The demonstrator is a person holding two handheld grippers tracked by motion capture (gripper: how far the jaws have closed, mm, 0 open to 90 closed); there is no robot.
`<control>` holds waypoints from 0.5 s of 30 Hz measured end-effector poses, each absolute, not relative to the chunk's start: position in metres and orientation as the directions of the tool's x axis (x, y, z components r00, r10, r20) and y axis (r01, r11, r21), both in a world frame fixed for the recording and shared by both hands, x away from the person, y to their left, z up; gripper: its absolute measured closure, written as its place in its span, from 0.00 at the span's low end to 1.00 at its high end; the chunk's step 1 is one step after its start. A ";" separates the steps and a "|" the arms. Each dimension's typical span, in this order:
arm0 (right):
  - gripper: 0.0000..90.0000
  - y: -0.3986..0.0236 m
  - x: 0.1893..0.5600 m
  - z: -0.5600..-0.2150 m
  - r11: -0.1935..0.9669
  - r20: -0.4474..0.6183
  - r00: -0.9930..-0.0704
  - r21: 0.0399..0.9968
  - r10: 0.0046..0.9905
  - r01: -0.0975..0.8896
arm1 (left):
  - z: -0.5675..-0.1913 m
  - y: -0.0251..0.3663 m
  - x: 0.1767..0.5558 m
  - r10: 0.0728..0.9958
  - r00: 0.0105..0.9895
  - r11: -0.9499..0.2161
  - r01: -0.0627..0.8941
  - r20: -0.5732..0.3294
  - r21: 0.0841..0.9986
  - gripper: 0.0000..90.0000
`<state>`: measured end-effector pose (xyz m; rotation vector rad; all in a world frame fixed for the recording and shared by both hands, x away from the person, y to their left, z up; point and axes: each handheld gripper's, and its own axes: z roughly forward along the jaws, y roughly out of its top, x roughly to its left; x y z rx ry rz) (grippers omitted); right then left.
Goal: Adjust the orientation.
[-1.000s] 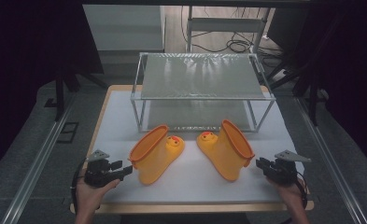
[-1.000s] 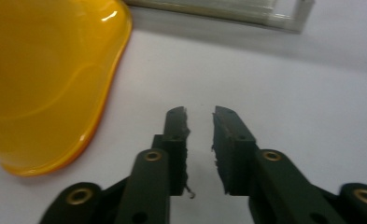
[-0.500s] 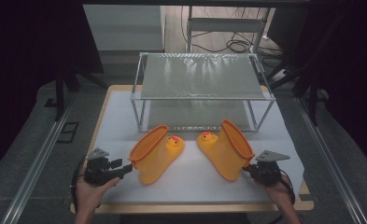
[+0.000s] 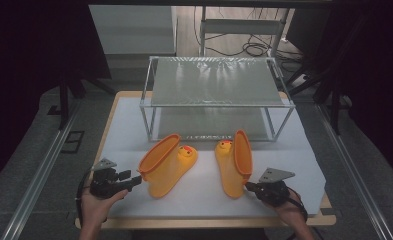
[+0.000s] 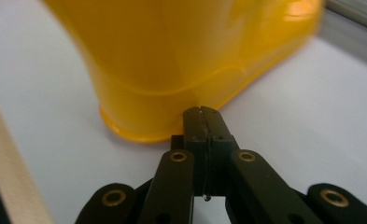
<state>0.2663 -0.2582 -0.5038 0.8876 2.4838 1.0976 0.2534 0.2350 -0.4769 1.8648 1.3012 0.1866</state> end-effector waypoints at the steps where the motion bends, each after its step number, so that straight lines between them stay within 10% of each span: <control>1: 1.00 -0.254 0.265 -0.503 0.528 -0.012 -0.775 0.739 0.632 0.418 | -0.478 0.235 0.254 0.831 0.452 -0.116 0.709 -0.323 0.695 0.50; 15: 1.00 -0.198 0.266 -0.508 0.532 -0.013 -0.809 0.760 0.587 0.374 | -0.478 0.235 0.256 0.830 0.452 -0.116 0.711 -0.325 0.694 0.50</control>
